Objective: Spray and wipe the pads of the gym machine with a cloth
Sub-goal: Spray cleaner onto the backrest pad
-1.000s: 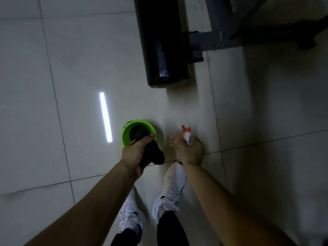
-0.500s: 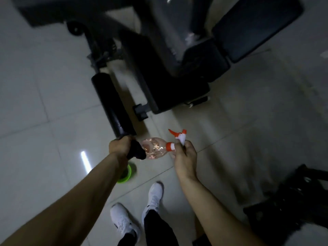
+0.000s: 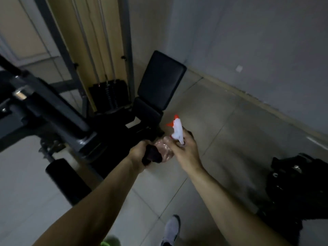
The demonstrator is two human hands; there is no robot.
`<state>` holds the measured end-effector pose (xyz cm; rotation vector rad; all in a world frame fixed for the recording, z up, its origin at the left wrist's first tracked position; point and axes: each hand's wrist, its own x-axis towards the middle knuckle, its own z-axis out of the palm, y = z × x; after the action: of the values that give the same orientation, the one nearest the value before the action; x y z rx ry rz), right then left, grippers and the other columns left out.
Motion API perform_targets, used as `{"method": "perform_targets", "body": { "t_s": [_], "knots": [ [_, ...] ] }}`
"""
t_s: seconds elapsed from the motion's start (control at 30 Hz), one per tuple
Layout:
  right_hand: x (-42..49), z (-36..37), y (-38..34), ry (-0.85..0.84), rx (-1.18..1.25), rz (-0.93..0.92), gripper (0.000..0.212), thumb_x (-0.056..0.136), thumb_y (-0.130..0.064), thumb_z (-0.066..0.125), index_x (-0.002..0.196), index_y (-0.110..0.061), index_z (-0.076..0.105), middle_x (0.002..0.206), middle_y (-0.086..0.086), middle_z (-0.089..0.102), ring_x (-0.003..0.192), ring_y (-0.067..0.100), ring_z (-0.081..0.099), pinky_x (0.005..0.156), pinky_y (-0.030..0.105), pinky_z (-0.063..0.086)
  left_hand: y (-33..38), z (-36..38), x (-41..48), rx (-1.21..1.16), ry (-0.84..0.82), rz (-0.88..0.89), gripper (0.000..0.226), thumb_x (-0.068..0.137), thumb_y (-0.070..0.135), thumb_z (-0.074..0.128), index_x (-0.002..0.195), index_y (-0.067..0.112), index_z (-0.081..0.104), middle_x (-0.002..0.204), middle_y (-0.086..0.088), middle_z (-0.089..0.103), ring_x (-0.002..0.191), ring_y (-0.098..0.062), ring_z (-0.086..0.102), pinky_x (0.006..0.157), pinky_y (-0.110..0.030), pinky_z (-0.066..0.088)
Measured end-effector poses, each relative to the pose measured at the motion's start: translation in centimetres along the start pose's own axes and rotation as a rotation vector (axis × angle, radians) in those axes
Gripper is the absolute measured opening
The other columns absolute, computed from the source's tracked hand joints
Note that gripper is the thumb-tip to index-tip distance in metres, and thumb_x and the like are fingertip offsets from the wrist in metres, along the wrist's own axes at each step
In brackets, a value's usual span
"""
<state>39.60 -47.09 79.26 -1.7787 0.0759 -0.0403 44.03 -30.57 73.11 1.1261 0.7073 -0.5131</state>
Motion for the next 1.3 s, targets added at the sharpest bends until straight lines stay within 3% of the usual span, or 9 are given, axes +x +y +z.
{"method": "perform_targets", "body": {
  "t_s": [0.17, 0.3, 0.5, 0.7, 0.9, 1.0, 1.1, 1.2, 1.3],
  "knots": [
    [8.8, -5.9, -1.2, 0.081, -0.057, -0.115, 0.067, 0.094, -0.033, 0.076, 0.153, -0.019, 0.046, 0.137, 0.003, 0.058, 0.135, -0.009, 0.047, 0.11, 0.015, 0.043, 4.8, 7.7, 4.3, 0.129, -0.08, 0.044, 0.059, 0.048, 0.03, 0.081, 0.1, 0.003, 0.075, 0.103, -0.026, 0.072, 0.088, -0.038, 0.068, 0.08, -0.046, 0.054],
    [13.9, -7.2, -2.7, 0.078, -0.013, -0.117, 0.051, 0.102, -0.032, 0.064, 0.15, -0.031, 0.046, 0.133, -0.02, 0.06, 0.126, -0.007, 0.054, 0.096, 0.006, 0.042, 9.2, 11.0, 5.8, 0.047, -0.044, 0.092, 0.046, 0.065, 0.02, 0.08, 0.108, 0.003, 0.073, 0.108, -0.022, 0.074, 0.093, -0.038, 0.074, 0.086, -0.047, 0.06],
    [22.8, -5.6, -0.4, 0.044, -0.069, -0.062, 0.029, 0.101, -0.043, 0.061, 0.116, -0.067, 0.053, 0.114, -0.024, 0.067, 0.106, 0.008, 0.069, 0.097, 0.037, 0.057, 17.1, 10.0, 10.9, -0.203, 0.101, 0.119, 0.048, 0.079, 0.021, 0.071, 0.124, 0.005, 0.068, 0.103, -0.011, 0.072, 0.076, -0.026, 0.071, 0.053, -0.029, 0.055],
    [32.5, -2.5, 2.0, 0.027, -0.121, 0.091, 0.043, 0.102, -0.045, 0.06, 0.138, -0.057, 0.04, 0.095, -0.052, 0.059, 0.079, 0.014, 0.076, 0.087, 0.044, 0.061, 24.1, 9.4, 17.0, -0.271, 0.173, 0.115, 0.048, 0.074, 0.031, 0.08, 0.117, 0.012, 0.07, 0.109, -0.011, 0.074, 0.09, -0.028, 0.07, 0.053, -0.031, 0.055],
    [41.2, 0.4, 4.0, 0.195, -0.057, 0.232, 0.038, 0.099, -0.042, 0.064, 0.136, -0.035, 0.059, 0.101, 0.004, 0.076, 0.074, 0.019, 0.076, 0.064, 0.027, 0.056, 29.2, 9.7, 23.3, -0.273, 0.217, 0.084, 0.046, 0.073, 0.031, 0.082, 0.115, 0.015, 0.072, 0.106, -0.01, 0.075, 0.094, -0.029, 0.071, 0.064, -0.034, 0.055],
    [44.2, 1.4, 4.5, 0.25, -0.035, 0.271, 0.032, 0.1, -0.038, 0.065, 0.131, -0.036, 0.06, 0.121, -0.011, 0.069, 0.074, 0.002, 0.073, 0.06, 0.012, 0.051, 30.3, 9.0, 25.7, -0.3, 0.235, 0.083, 0.037, 0.079, 0.028, 0.081, 0.112, 0.014, 0.072, 0.103, -0.009, 0.075, 0.093, -0.027, 0.071, 0.067, -0.034, 0.056],
    [46.8, 1.9, 5.2, 0.283, -0.057, 0.271, 0.028, 0.102, -0.031, 0.063, 0.129, -0.023, 0.065, 0.098, -0.018, 0.067, 0.071, -0.016, 0.061, 0.058, -0.002, 0.042, 30.1, 8.3, 28.1, -0.369, 0.257, 0.063, 0.04, 0.079, 0.026, 0.082, 0.115, 0.012, 0.07, 0.107, -0.012, 0.075, 0.096, -0.031, 0.072, 0.075, -0.039, 0.06],
    [48.3, 2.1, 6.2, 0.291, -0.097, 0.312, 0.012, 0.102, -0.033, 0.063, 0.106, -0.022, 0.066, 0.067, -0.013, 0.061, 0.059, -0.012, 0.062, 0.058, 0.006, 0.047, 28.8, 8.4, 29.4, -0.39, 0.275, 0.016, 0.036, 0.078, 0.023, 0.082, 0.111, 0.011, 0.07, 0.107, -0.015, 0.074, 0.098, -0.036, 0.071, 0.084, -0.047, 0.061],
    [48.6, 2.9, 8.1, 0.257, -0.082, 0.325, 0.011, 0.097, -0.043, 0.068, 0.108, -0.045, 0.066, 0.093, -0.007, 0.074, 0.084, 0.007, 0.073, 0.079, 0.029, 0.06, 27.3, 8.7, 29.8, -0.404, 0.322, -0.029, 0.028, 0.082, 0.02, 0.08, 0.105, 0.012, 0.066, 0.104, -0.015, 0.071, 0.093, -0.035, 0.068, 0.077, -0.044, 0.06]
  ]
}}
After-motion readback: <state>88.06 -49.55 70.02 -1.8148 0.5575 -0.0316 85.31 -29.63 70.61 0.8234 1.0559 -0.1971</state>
